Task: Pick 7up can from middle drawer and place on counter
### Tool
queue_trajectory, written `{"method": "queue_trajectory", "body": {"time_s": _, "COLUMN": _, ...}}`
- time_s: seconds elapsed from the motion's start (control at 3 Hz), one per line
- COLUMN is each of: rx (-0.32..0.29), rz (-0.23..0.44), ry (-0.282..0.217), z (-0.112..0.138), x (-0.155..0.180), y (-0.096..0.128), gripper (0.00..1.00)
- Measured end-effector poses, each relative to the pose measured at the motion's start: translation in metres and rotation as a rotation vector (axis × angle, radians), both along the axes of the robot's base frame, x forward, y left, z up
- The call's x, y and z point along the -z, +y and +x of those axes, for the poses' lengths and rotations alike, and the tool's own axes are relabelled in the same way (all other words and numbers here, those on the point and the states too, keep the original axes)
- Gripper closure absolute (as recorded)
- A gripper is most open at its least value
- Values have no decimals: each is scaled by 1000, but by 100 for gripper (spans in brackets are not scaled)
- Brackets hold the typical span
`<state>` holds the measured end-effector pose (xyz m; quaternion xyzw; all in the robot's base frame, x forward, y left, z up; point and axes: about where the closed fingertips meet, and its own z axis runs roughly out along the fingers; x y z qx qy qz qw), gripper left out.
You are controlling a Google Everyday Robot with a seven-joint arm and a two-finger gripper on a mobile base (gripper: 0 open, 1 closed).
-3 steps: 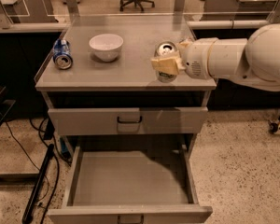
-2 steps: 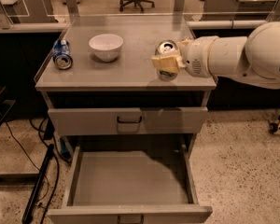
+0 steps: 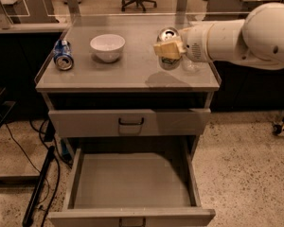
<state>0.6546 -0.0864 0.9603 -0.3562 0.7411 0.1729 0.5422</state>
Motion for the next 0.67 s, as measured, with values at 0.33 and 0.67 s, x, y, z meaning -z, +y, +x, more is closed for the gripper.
{"method": "queue_trajectory", "body": {"time_s": 0.33, "rx": 15, "rz": -33, "ry": 2, "z": 22, "x": -19, "y": 0, "gripper": 100}}
{"method": "queue_trajectory", "body": {"time_s": 0.67, "rx": -8, "rz": -30, "ry": 48, "z": 37, "x": -16, "y": 4, "gripper": 100}}
